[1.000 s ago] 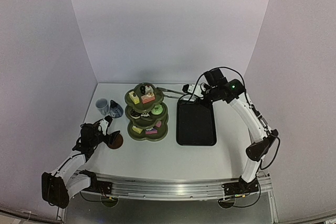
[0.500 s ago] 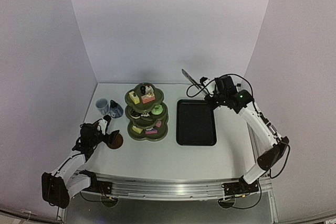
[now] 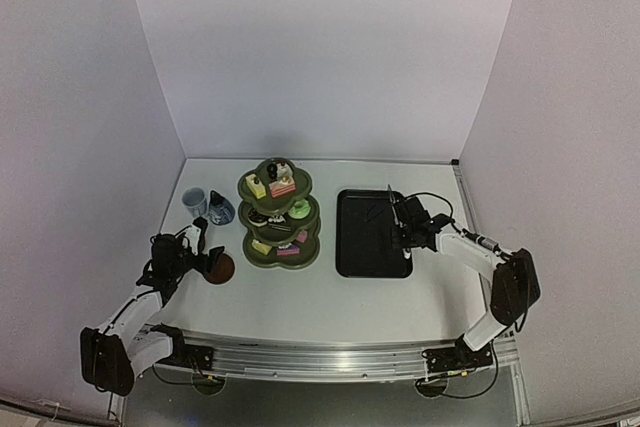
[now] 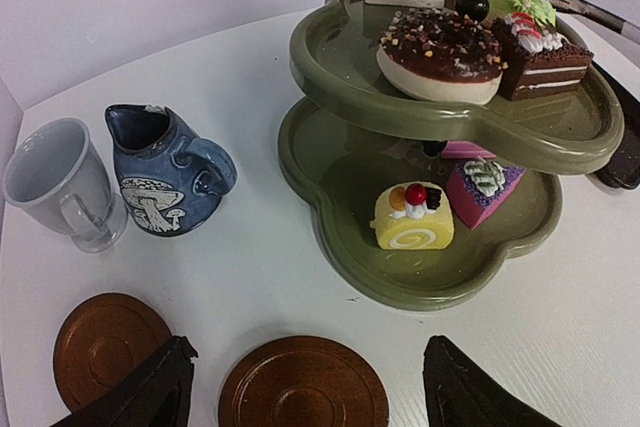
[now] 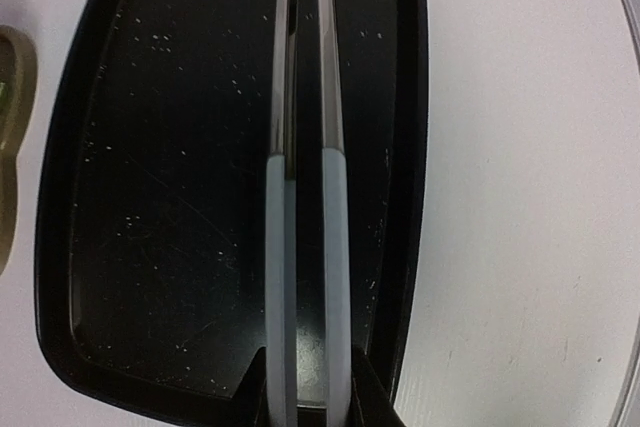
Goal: Serve the afternoon tea
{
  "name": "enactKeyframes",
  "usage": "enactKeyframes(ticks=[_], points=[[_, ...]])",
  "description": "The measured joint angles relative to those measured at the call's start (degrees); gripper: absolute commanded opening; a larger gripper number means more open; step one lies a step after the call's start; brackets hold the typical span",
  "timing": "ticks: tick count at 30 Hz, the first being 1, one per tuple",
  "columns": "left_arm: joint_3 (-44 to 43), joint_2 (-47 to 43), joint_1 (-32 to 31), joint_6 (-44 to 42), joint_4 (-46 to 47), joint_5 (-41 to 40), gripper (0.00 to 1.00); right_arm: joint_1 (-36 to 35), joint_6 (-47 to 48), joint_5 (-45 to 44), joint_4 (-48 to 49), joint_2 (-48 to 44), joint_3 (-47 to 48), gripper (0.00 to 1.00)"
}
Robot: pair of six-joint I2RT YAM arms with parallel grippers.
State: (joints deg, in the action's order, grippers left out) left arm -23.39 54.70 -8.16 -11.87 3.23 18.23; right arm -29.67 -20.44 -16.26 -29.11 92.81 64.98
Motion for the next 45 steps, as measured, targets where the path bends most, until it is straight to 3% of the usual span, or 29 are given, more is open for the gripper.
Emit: enactKeyframes(ticks=[12, 34, 36, 39, 42, 45], points=[[-0.03, 0.01, 0.53, 0.01, -0.71, 0.01, 0.80, -1.61, -7.74, 1.40, 8.34, 5.63, -4.68, 0.19], [-0.03, 0.90, 0.74, -7.76, -3.27, 0.65, 0.80, -1.77, -9.22, 2.26, 10.11, 11.68, -5.67, 0.25], [-0.03, 0.90, 0.74, -7.92, -3.28, 0.84, 0.82, -1.92, -9.19, 2.19, 10.01, 11.68, -5.67, 0.29], [-0.02, 1.12, 0.74, -8.90, -3.27, 1.45, 0.86, -2.02, -9.17, 1.96, 9.82, 11.68, -5.67, 0.44], [-0.02, 2.01, 0.74, -11.12, -4.45, 2.93, 0.91, -2.10, -9.07, 1.49, 9.05, 11.68, -5.67, 0.48], [-0.34, 3.86, 0.74, -14.37, -8.30, 4.94, 0.96, -2.23, -8.67, 0.78, 8.06, 11.68, -5.64, 0.68]])
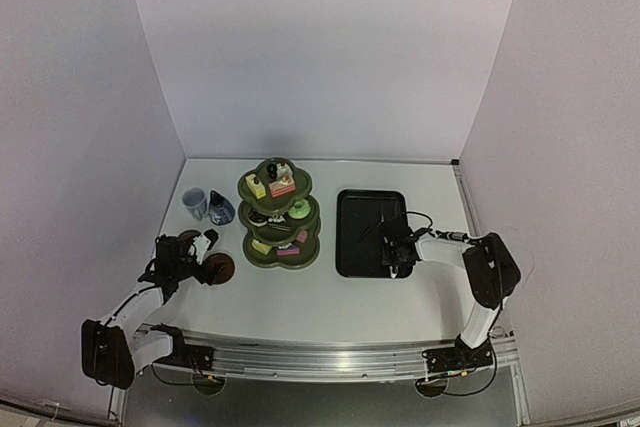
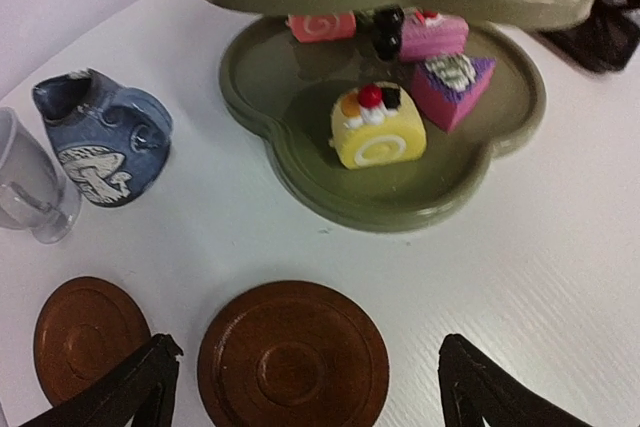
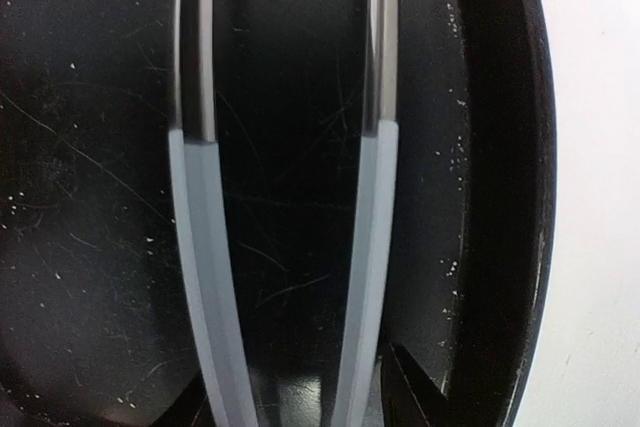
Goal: Serve the afternoon tea
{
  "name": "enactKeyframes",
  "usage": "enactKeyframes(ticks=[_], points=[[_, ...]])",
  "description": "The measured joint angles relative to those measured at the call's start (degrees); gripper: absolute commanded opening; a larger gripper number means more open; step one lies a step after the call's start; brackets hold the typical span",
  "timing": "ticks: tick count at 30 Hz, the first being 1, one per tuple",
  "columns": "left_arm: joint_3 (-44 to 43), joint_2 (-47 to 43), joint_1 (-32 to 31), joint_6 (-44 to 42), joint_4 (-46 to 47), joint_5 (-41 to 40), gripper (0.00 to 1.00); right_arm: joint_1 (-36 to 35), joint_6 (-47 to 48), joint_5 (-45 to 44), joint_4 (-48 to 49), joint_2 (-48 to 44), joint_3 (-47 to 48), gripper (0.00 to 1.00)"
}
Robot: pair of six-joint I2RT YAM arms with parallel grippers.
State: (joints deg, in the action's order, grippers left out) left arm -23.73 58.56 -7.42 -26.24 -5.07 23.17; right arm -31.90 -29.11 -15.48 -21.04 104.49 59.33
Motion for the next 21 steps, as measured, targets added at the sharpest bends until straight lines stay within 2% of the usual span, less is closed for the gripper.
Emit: enactKeyframes(ticks=[3, 8, 12, 15, 21], points=[[-1.94, 3.27, -0.01, -3.73, -6.74, 2.80, 0.96, -0.03, 0.62, -0.85, -0.89, -0.01, 0.35, 0.77], [-8.96, 10.47, -0.04, -9.37, -15.72, 4.50, 0.84, -0.12, 1.94, -1.95, -2.43, -1.56, 2.26, 0.79], [-16.86, 18.41, -0.24, -10.37, -23.48, 2.87, 0.77, -0.28, 2.14, -2.93, -3.08, -6.38, 4.21, 0.79], [-21.75, 24.29, -1.74, -9.21, -28.13, 0.19, 0.75, -0.28, 2.26, -3.30, -3.00, -10.79, 5.77, 0.79], [-23.20, 28.02, -8.75, -8.10, -31.44, -6.10, 0.73, -0.28, 2.97, -4.45, -3.05, -17.67, 6.33, 0.78]])
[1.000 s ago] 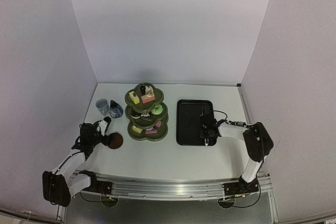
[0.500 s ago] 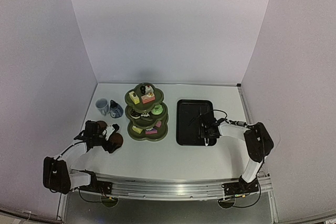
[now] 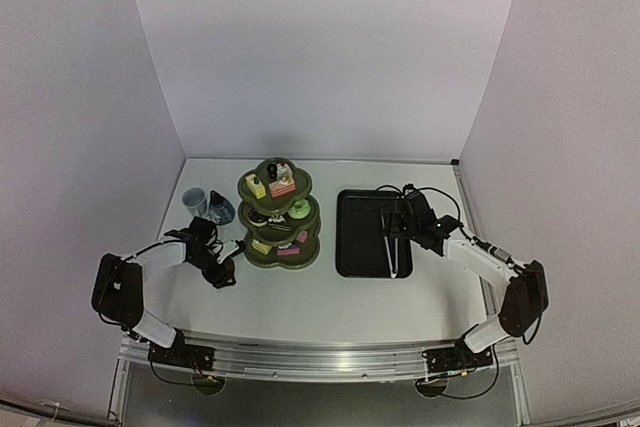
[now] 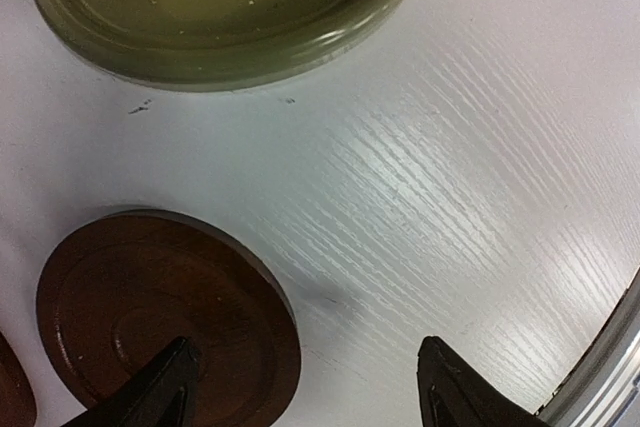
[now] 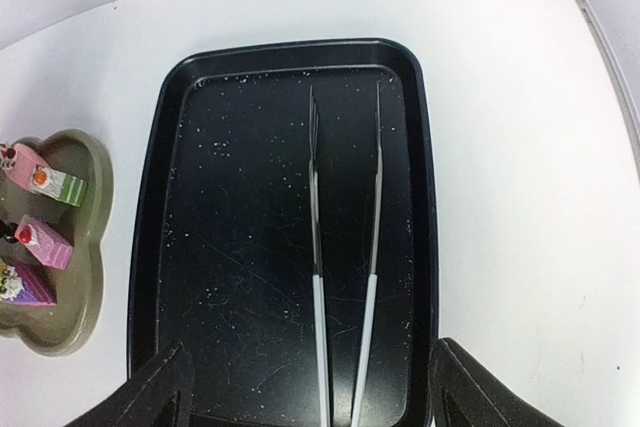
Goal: Serve the afternoon tea
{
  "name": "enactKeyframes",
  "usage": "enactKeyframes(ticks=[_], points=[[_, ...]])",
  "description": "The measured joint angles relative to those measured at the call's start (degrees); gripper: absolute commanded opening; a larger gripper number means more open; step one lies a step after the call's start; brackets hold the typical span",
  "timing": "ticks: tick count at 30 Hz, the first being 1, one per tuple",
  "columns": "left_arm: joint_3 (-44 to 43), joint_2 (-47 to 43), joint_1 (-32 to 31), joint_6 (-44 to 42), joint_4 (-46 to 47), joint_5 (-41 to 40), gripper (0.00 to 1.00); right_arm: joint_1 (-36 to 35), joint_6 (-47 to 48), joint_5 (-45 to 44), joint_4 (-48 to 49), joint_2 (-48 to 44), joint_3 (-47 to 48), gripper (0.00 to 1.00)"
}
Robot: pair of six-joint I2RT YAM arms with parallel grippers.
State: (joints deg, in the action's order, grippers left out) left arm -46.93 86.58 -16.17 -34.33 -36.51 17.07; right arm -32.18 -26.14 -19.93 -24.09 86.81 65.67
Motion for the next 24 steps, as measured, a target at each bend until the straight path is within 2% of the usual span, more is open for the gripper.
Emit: enactKeyframes(ticks=[10, 12, 15, 18, 22, 24], points=[[-2.21, 5.68, -1.02, 1.40, 0.47, -6.06, 0.67, -0.39, 0.42, -0.38, -0.36, -4.70, -1.83, 0.77], [-2.21, 6.07, -1.13, 1.38, 0.51, -6.86, 0.61, -0.39, 0.59, -0.56, -0.50, -5.76, -2.30, 0.77], [-2.32, 6.88, -1.15, 1.16, 1.02, -8.13, 0.44, -0.39, 0.89, -0.78, -0.62, -6.64, -2.69, 0.77], [-2.56, 7.35, -1.74, 0.89, 1.27, -8.64, 0.39, -0.39, 1.92, -0.83, -0.73, -6.81, -2.73, 0.77], [-1.83, 6.52, -5.62, 0.16, 1.01, -10.33, 0.38, -0.39, 3.32, -0.63, -0.85, -6.97, -2.73, 0.77], [-0.82, 5.56, -9.74, 0.13, 0.84, -10.33, 0.39, -0.39, 4.14, -0.56, -0.88, -7.38, -2.73, 0.77]])
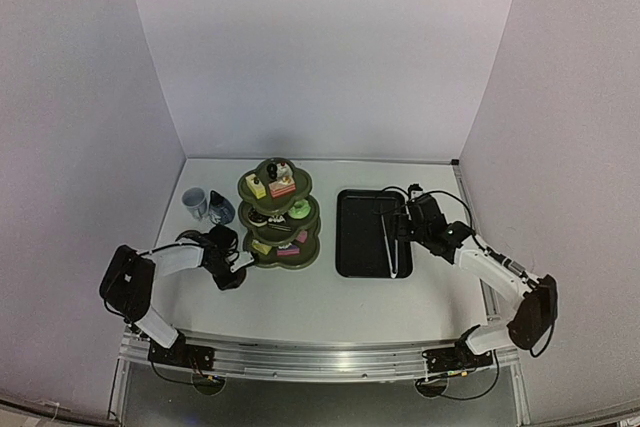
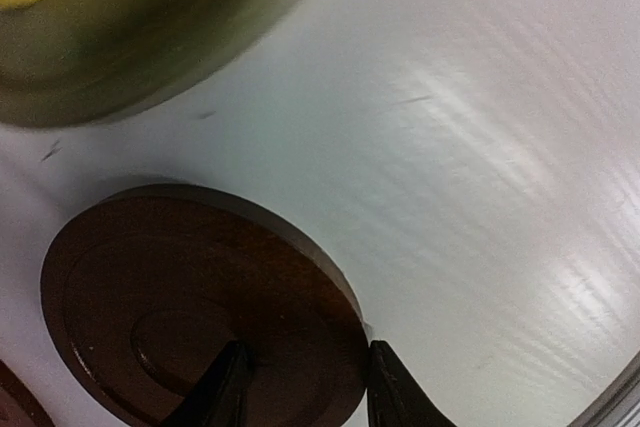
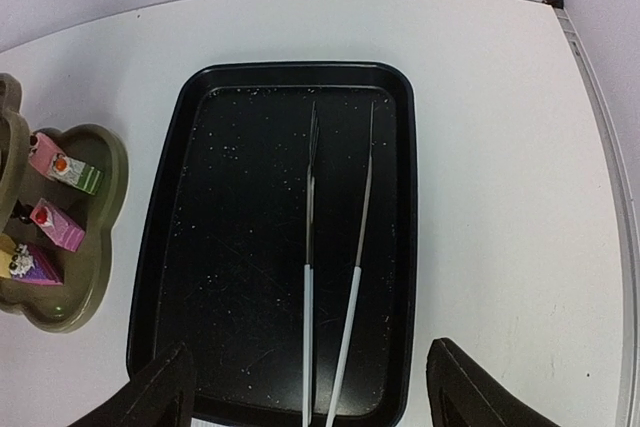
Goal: Serve the afternoon tea
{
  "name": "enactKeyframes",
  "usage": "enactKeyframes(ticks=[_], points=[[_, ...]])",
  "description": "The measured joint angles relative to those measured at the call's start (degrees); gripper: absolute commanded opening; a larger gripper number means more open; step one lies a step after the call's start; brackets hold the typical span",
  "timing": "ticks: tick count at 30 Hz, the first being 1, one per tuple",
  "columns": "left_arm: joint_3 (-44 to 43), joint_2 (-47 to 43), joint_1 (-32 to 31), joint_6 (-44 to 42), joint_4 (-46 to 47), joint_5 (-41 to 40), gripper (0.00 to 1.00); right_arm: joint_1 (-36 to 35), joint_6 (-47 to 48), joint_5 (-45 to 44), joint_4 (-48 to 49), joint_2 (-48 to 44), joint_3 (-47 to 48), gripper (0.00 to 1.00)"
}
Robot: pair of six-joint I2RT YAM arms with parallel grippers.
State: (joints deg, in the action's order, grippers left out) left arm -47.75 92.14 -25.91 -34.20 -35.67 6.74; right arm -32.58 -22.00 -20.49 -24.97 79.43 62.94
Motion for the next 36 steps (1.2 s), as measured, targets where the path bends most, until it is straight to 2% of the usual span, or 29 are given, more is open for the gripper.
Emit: enactKeyframes(ticks=[6, 12, 17, 21, 27, 36], points=[[-0.06, 0.04, -21.52, 1.61, -0.86, 1.42, 0.42, 0.00, 2.39, 1.13, -0.35, -4.36, -0.12, 0.77], [-13.15, 11.14, -33.19, 2.91, -3.52, 3.30, 0.43, 0.00, 3.88, 1.54, -1.05, -11.90, -2.55, 0.77], [-26.36, 21.04, -36.20, 2.50, -3.61, 4.27, 0.42, 0.00, 4.54, 1.53, -2.96, -16.19, -4.58, 0.77], [-31.87, 25.23, -36.88, 0.89, -1.81, 4.86, 0.42, 0.00, 5.27, 1.46, -4.32, -19.16, -5.74, 0.77], [-31.76, 25.28, -37.00, -0.51, -1.25, 5.75, 0.41, 0.00, 7.32, 0.97, -5.62, -21.95, -5.86, 0.78], [-28.67, 23.69, -37.90, -1.52, 1.80, 5.00, 0.41, 0.00, 9.52, 0.81, -6.21, -21.22, -5.83, 0.78]])
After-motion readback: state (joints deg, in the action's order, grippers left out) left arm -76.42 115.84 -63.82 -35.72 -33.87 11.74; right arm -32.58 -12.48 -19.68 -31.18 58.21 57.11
